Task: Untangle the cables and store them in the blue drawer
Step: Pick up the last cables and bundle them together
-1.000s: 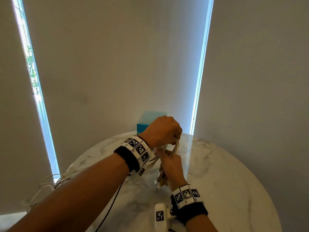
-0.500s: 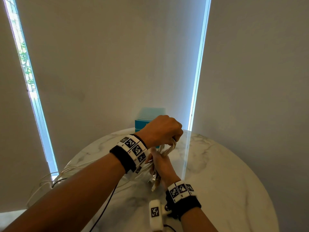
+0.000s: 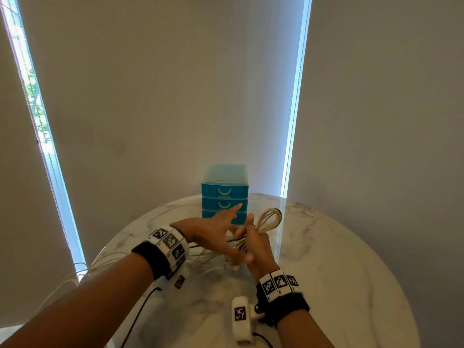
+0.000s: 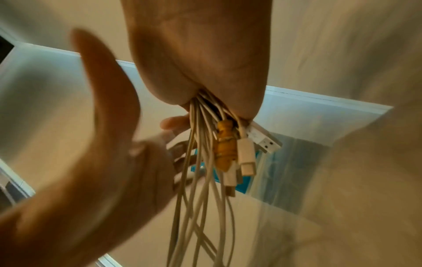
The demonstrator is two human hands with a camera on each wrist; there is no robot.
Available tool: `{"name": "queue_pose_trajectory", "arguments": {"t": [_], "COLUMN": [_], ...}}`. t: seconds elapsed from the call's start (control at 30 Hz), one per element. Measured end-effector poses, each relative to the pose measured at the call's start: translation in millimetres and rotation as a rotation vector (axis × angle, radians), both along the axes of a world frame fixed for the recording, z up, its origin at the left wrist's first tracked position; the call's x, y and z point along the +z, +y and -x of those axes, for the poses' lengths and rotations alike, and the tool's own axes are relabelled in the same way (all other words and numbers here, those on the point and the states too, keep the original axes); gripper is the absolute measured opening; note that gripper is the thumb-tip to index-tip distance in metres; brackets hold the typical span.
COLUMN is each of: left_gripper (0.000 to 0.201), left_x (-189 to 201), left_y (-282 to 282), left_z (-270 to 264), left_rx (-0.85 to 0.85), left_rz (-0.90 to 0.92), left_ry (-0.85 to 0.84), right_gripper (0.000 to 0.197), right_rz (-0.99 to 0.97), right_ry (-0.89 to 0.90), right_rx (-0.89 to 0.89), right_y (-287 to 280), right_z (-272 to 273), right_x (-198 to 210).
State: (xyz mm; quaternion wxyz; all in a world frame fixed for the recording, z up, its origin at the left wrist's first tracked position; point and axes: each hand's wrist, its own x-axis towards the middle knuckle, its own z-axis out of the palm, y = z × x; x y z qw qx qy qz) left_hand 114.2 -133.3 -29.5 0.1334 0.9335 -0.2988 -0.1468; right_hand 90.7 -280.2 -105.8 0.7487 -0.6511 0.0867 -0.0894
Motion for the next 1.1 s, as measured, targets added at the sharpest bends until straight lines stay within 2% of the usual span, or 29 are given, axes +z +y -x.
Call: {"name": "queue_pose_trajectory", "arguments": {"t": [0.1,0.13,0.17,0.2,0.27,0.3,0.33,0.43,0.53,0.57,0.73,0.8,0.87,0.97,1.03,1.1], "left_gripper": [0.166,0.161,0.148,0.122,0.046,0.018,0.007,0.02,0.048,0.055,0.086,0.08,0.058,0.023,0.019,0.02], "left_x": [-30.4,-36.1,-39.1,-38.3,-29.0,-22.2,-16.6,-6.3,-5.0,-6.4,-13.8,-18.7,-21.2,-13.7,-7.7,-3.8], "left_y": [16.0,18.5,20.6,23.2,29.1,32.2,35.5,35.6,25.4,21.4,5.9,-3.3,-9.2,-5.4,-0.3,0.6], "left_z": [-2.0,-3.4,-6.6,-9.6,-16.6,-17.6,-18.9,-19.2,-11.2,-9.2,0.6,6.8,6.3,-2.5,-6.8,-9.7], "left_rx": [0.004,-0.002,-0.02,-0.051,-0.086,-0.093,-0.094,-0.02,0.054,0.057,-0.033,-0.089,-0.14,-0.117,-0.071,-0.019], "left_rz": [-0.014,0.002,0.044,0.107,0.176,0.176,0.189,0.245,0.19,0.169,-0.031,-0.123,-0.111,0.077,0.182,0.207], "left_ry": [-0.028,-0.035,-0.025,0.007,0.071,0.081,0.09,0.172,0.312,0.31,-0.079,-0.229,-0.242,-0.029,0.089,0.166], "right_gripper": [0.063,0.062,0.062,0.061,0.056,0.056,0.056,0.055,0.054,0.055,0.054,0.055,0.056,0.055,0.053,0.051], "right_rz": [-0.116,-0.126,-0.128,-0.13,-0.111,-0.078,-0.04,0.009,-0.033,-0.057,-0.108,-0.091,-0.065,-0.02,-0.015,0.001], "right_ry": [0.006,0.015,0.021,0.027,0.047,0.051,0.043,0.02,0.003,0.001,-0.048,-0.053,-0.053,-0.068,-0.094,-0.117], "right_rx": [0.008,0.004,0.002,0.004,-0.005,-0.019,-0.03,-0.051,-0.023,-0.015,-0.025,-0.019,-0.016,-0.049,-0.07,-0.058], "right_y": [-6.3,-9.3,-12.4,-15.7,-22.4,-24.6,-25.7,-25.9,-24.9,-25.4,-23.3,-22.4,-24.1,-30.4,-31.8,-30.9], "right_z": [-4.4,-5.4,-6.7,-7.4,-11.3,-11.9,-11.9,-12.7,-10.9,-10.8,-10.7,-11.0,-10.8,-12.5,-12.6,-13.3], "right_x": [1.6,1.6,1.9,1.4,-1.9,-2.1,-2.3,-2.7,-3.4,-4.5,-5.4,-4.3,-3.5,-3.1,-1.9,-1.0]}}
